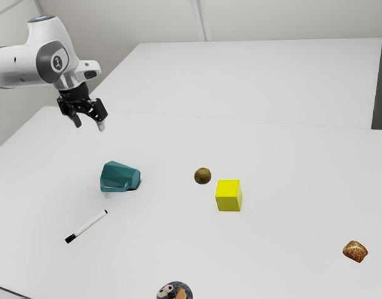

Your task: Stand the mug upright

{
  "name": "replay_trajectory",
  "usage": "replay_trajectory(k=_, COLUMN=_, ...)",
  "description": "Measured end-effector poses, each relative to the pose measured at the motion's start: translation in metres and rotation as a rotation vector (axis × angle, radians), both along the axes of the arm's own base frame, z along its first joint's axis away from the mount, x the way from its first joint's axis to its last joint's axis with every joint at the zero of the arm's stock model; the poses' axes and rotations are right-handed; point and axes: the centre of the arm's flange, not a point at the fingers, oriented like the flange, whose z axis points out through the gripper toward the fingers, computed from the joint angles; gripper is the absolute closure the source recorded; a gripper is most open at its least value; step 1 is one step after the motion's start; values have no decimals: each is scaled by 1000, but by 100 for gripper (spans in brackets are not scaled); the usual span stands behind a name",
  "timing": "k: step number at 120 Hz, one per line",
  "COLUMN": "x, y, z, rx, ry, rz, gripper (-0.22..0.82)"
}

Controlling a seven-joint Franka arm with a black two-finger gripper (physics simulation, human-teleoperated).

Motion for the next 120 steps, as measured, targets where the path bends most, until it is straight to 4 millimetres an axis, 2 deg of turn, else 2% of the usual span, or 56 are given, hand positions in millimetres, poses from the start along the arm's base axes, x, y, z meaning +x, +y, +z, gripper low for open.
replay_trajectory(k=12, x=-2, y=6, z=-3, rx=-3, ry=2, rz=14, gripper=0)
replay_trajectory(k=22, x=-5, y=27, z=-8, rx=-36, ry=-5, rz=51, gripper=0)
replay_trajectory(k=29, x=-8, y=49, z=-21, rx=-95, ry=-13, rz=91, gripper=0)
replay_trajectory(k=38, x=-5, y=68, z=-44, rx=-153, ry=-10, rz=119, gripper=0)
replay_trajectory(k=59, x=5, y=91, z=-86, rx=-279, ry=2, rz=123, gripper=0)
replay_trajectory(k=71, x=4, y=108, z=-115, rx=-370, ry=24, rz=131, gripper=0)
replay_trajectory(k=101, x=0, y=107, z=-165, rx=-586, ry=48, rz=116, gripper=0)
replay_trajectory(k=120, x=-4, y=109, z=-188, rx=-681, ry=54, rz=113, gripper=0)
